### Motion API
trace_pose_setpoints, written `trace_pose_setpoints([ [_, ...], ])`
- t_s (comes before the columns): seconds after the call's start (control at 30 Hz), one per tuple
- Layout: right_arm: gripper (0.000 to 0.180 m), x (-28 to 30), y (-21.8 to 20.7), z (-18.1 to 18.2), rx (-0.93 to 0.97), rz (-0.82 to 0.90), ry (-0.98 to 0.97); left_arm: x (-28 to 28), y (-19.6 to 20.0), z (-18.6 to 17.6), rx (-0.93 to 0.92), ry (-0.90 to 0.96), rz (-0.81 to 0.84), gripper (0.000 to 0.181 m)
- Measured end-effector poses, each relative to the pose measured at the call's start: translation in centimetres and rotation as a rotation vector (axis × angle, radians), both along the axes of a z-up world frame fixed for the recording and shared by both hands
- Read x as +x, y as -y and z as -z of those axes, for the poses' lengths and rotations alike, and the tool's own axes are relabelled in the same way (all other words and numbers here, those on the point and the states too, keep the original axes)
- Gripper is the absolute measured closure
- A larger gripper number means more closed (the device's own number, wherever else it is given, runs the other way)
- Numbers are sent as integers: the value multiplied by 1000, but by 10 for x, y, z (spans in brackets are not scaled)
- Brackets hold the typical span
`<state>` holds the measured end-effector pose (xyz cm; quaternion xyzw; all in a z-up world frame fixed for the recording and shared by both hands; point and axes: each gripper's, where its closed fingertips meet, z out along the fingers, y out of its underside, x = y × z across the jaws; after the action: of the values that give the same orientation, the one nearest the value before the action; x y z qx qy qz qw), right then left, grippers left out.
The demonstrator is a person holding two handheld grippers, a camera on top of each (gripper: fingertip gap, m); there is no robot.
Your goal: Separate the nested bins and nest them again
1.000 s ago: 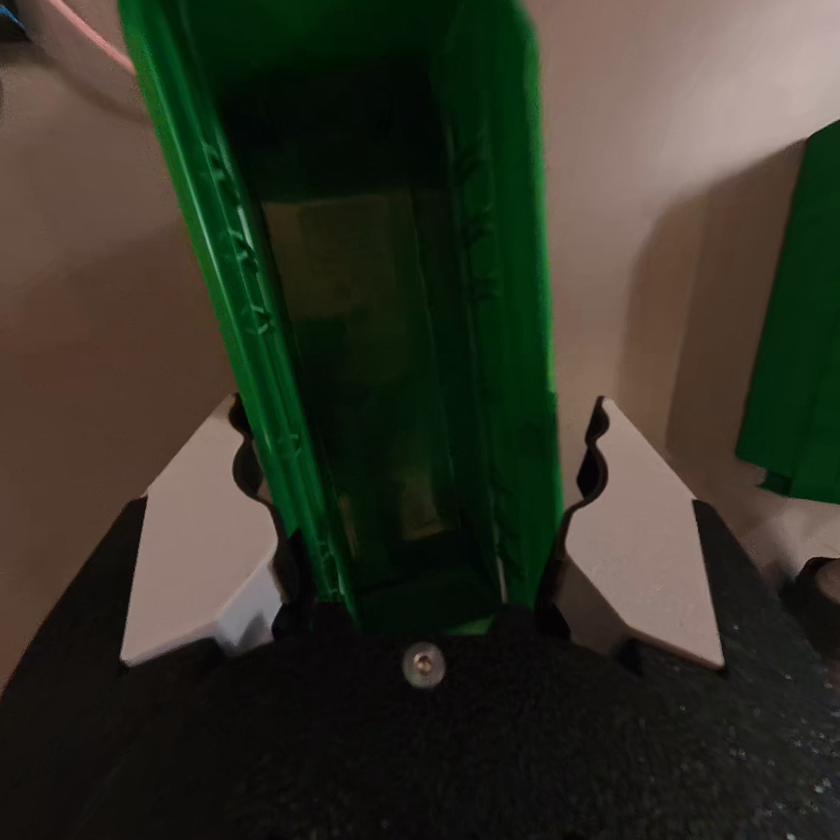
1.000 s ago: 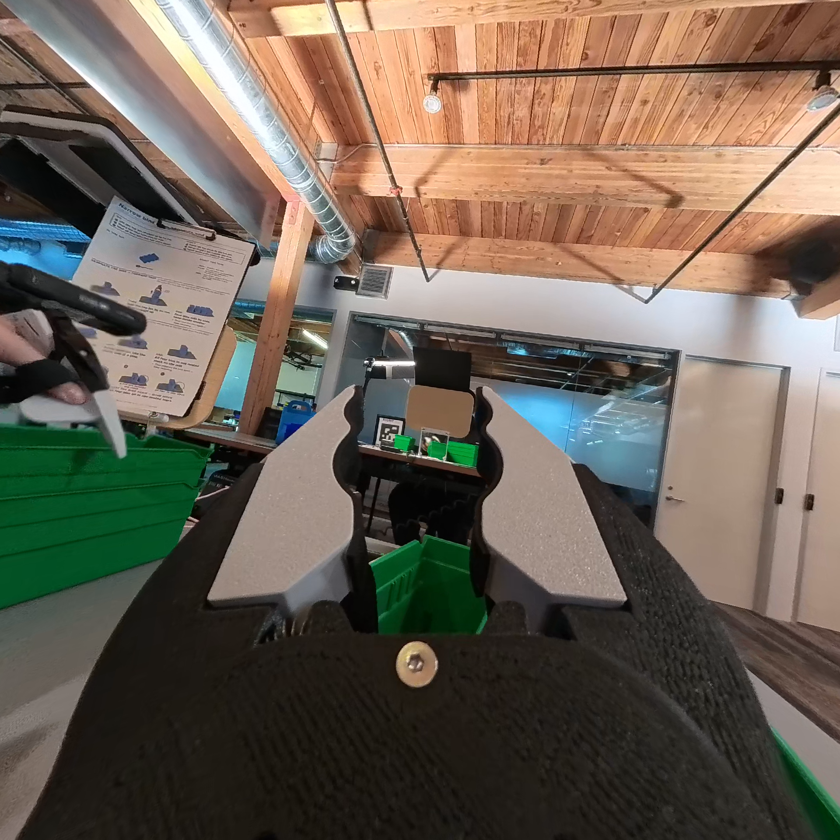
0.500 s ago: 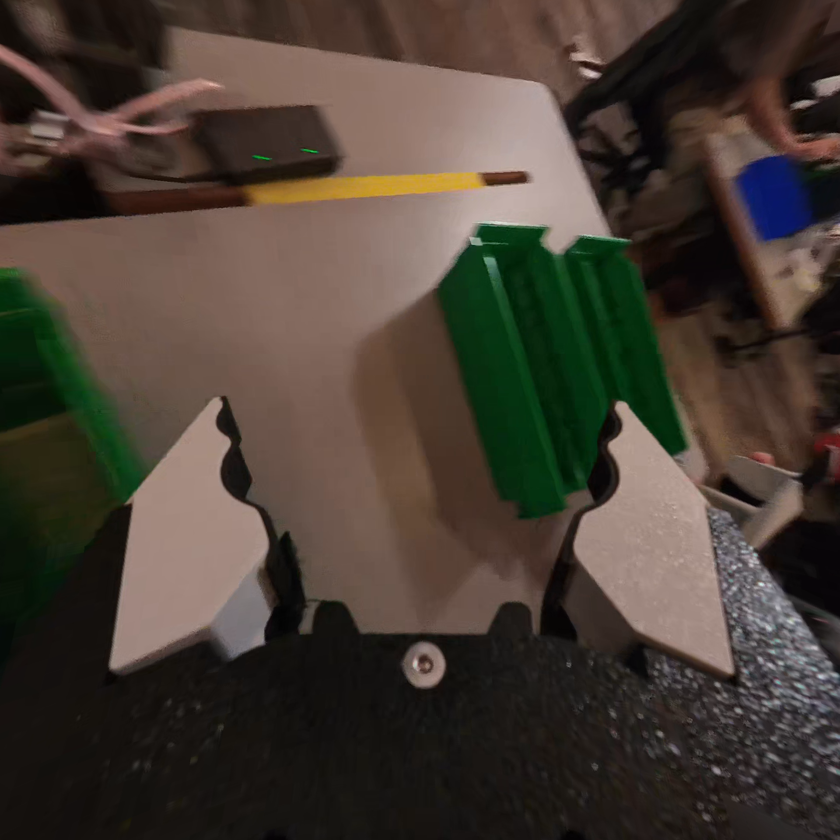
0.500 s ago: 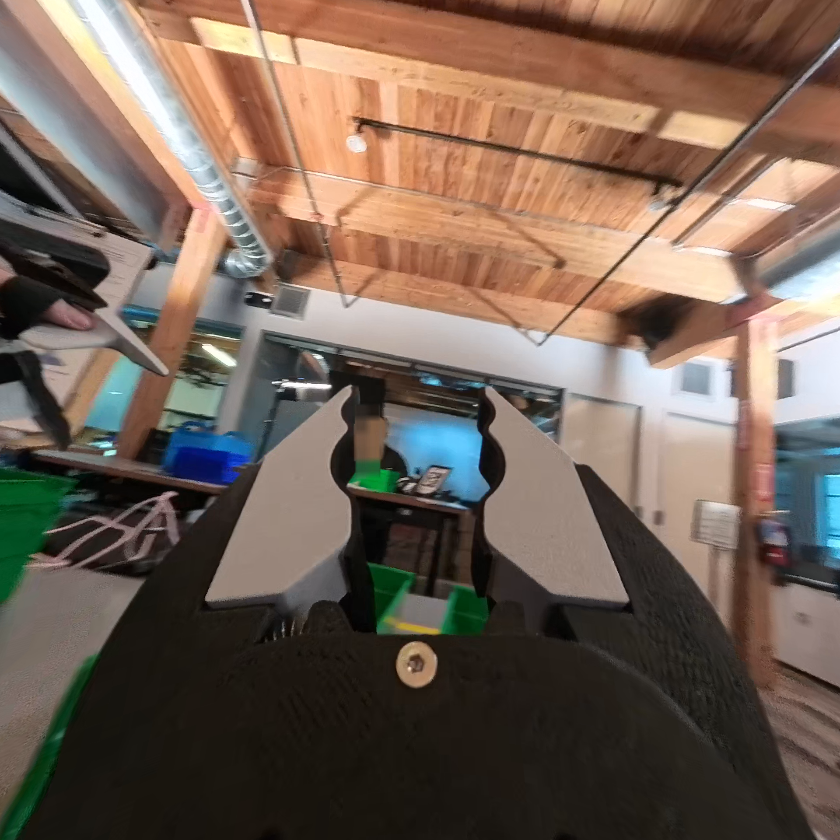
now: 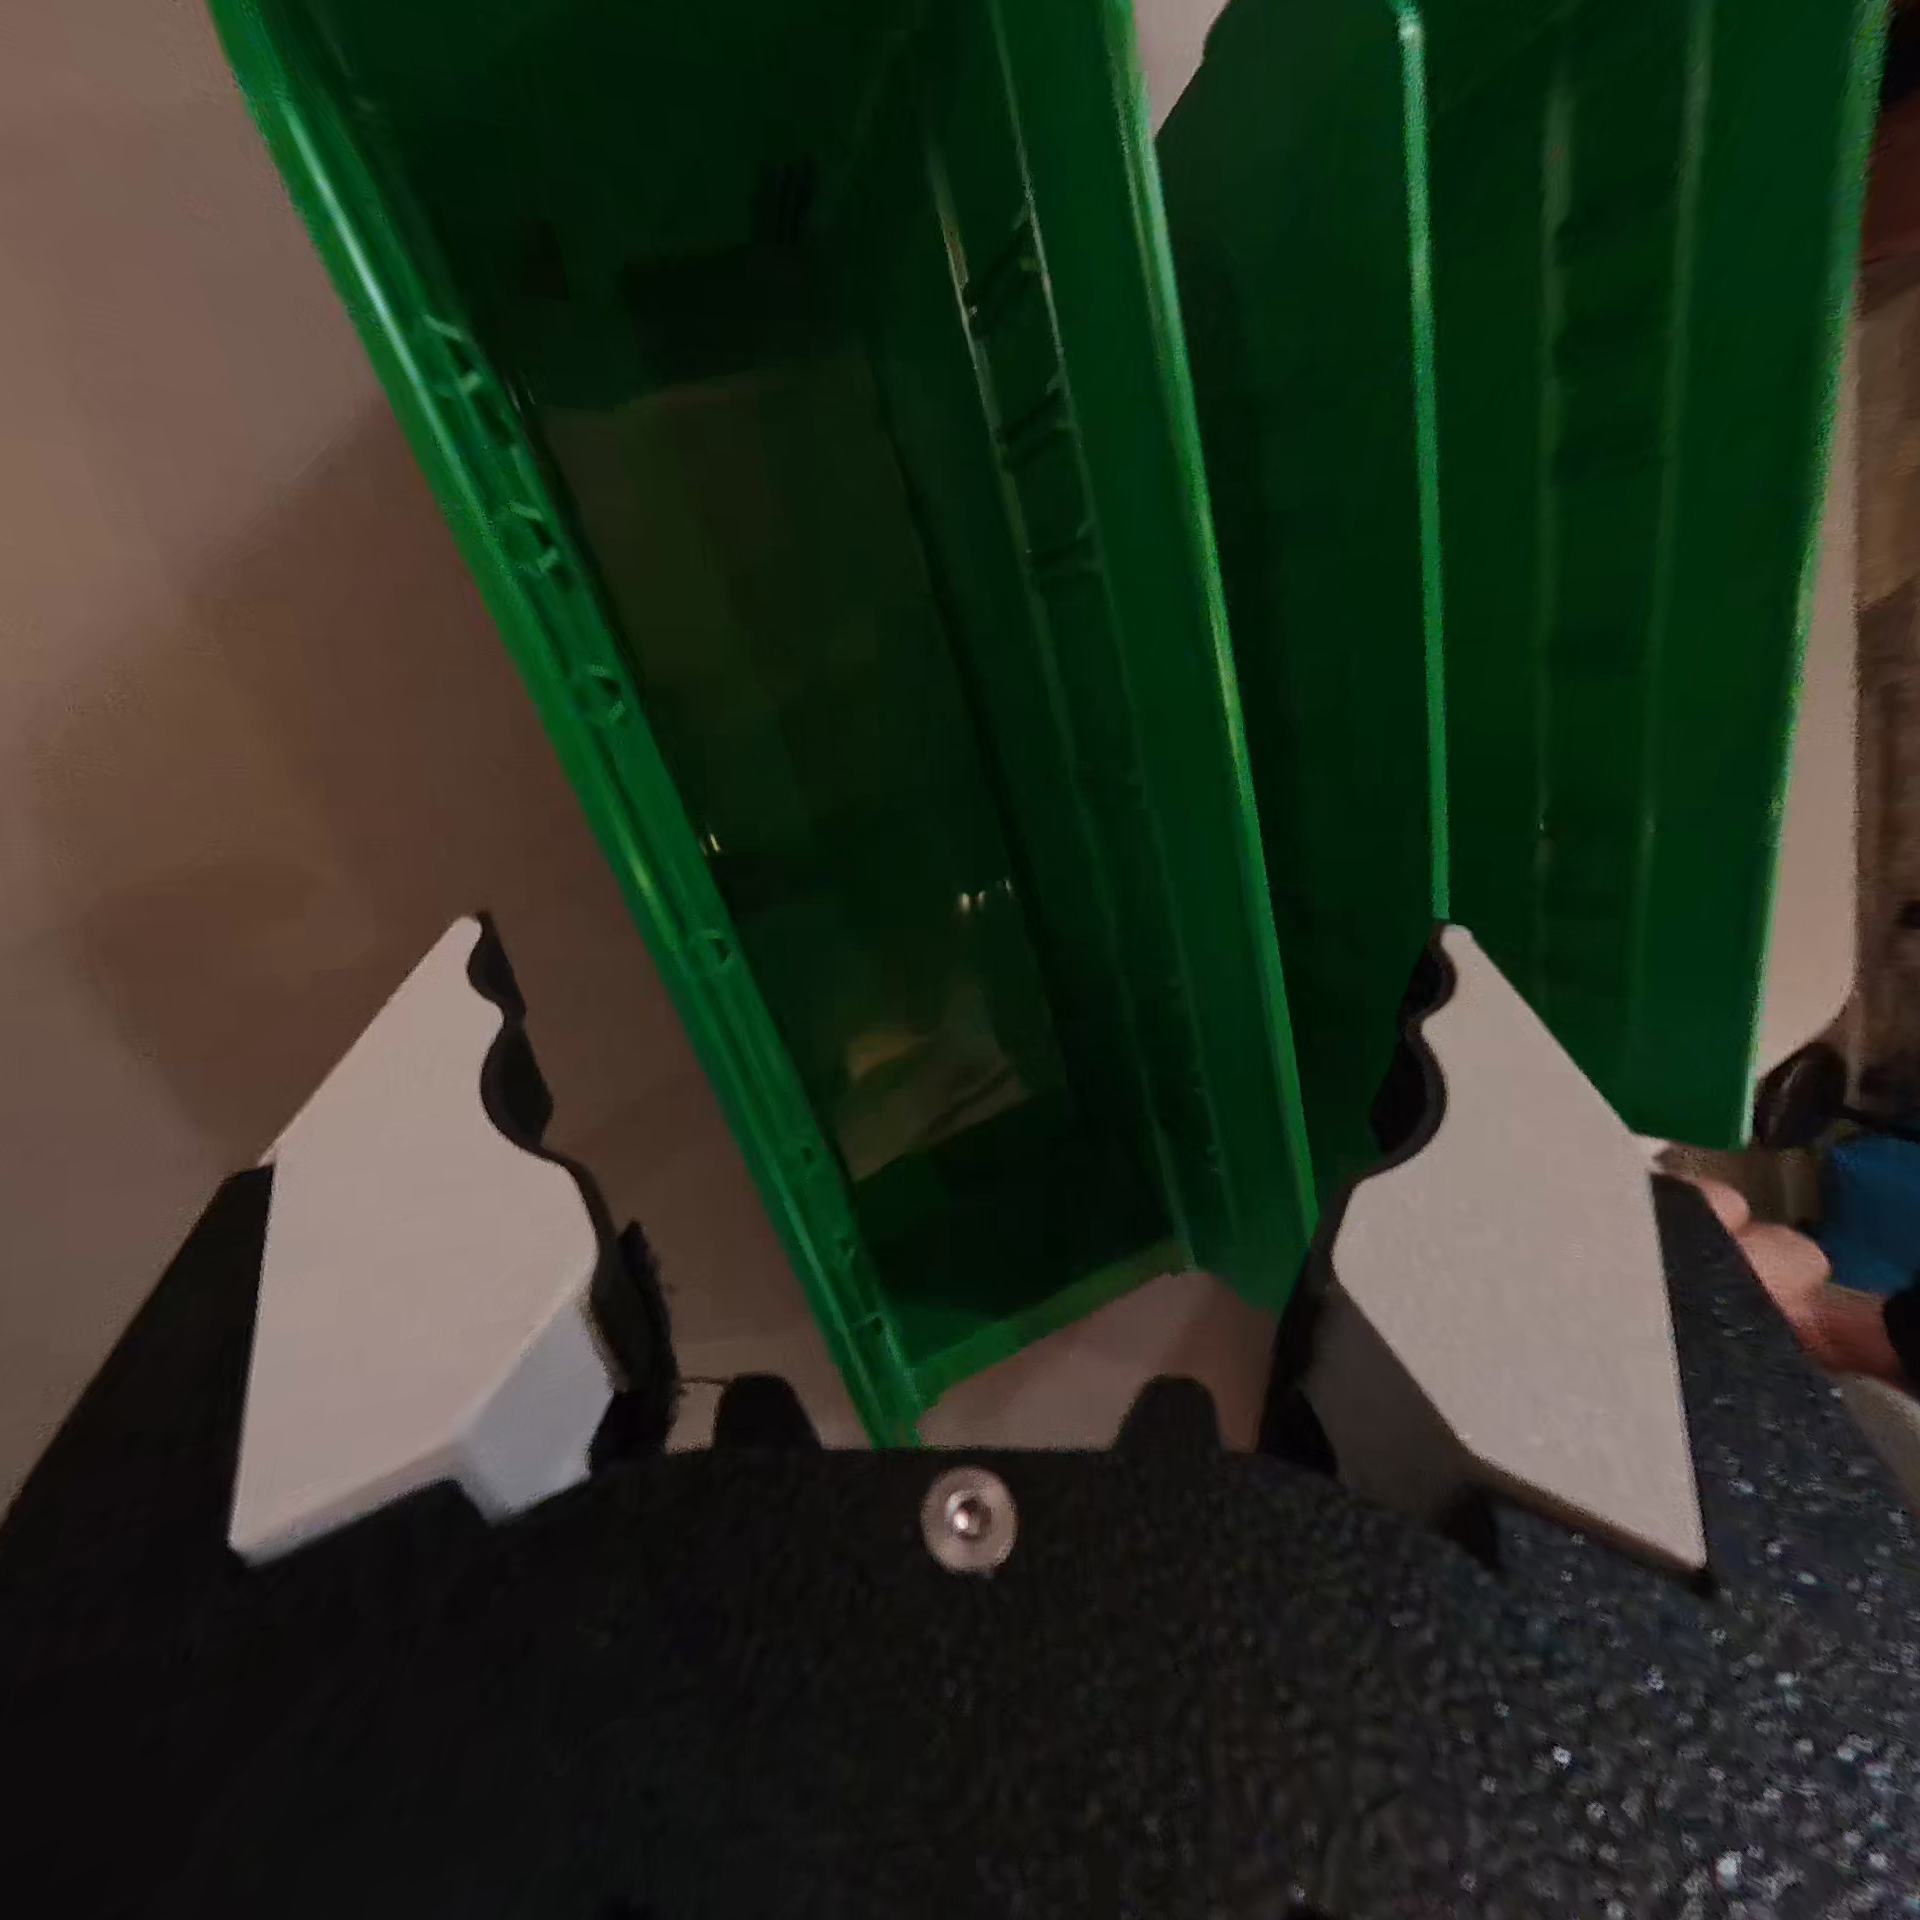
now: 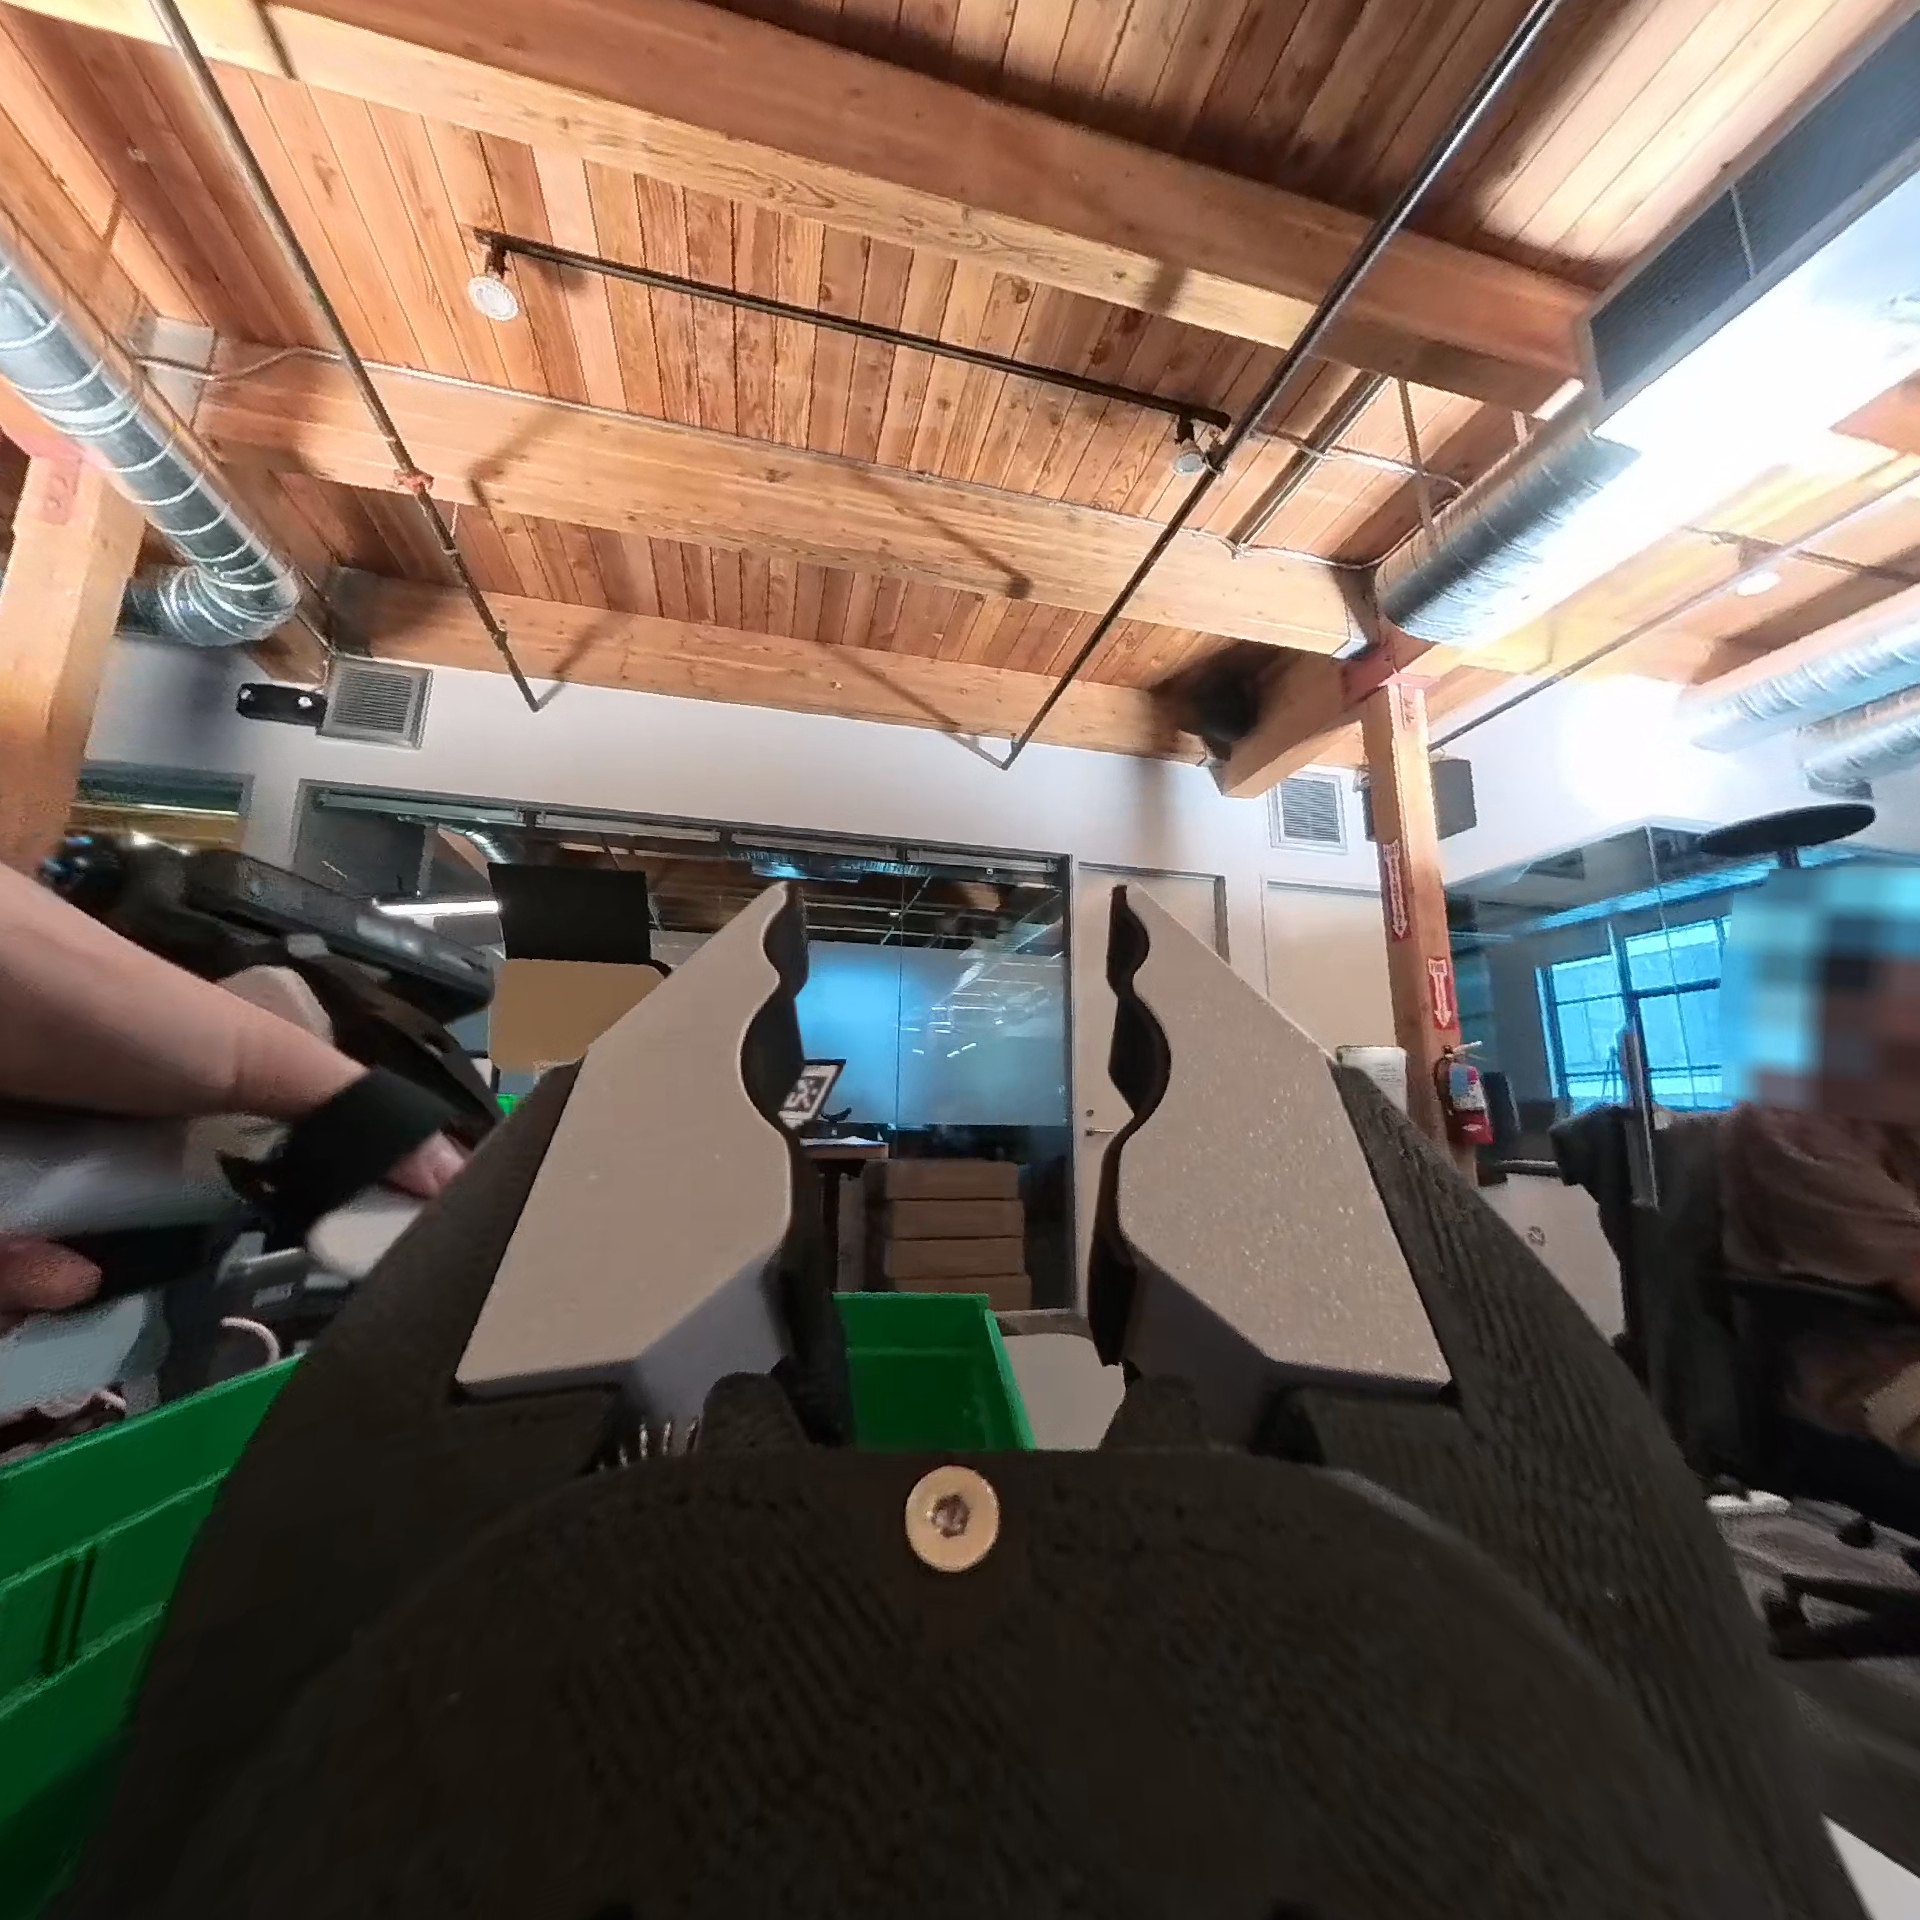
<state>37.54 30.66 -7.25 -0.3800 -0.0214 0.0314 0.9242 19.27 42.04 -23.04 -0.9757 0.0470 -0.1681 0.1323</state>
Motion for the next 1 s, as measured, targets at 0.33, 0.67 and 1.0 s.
trace_pose_setpoints([
  [0.33,120,10,-1,-1,-3,-49,-74,7,6,28,-118,-175,44,52],
  [0.67,121,9,-5,-1,-23,-67,-82,-70,28,-40,-80,-102,77,70],
  [1.0,120,5,-8,1,-41,-80,-89,-281,105,-154,51,-199,-197,68],
])
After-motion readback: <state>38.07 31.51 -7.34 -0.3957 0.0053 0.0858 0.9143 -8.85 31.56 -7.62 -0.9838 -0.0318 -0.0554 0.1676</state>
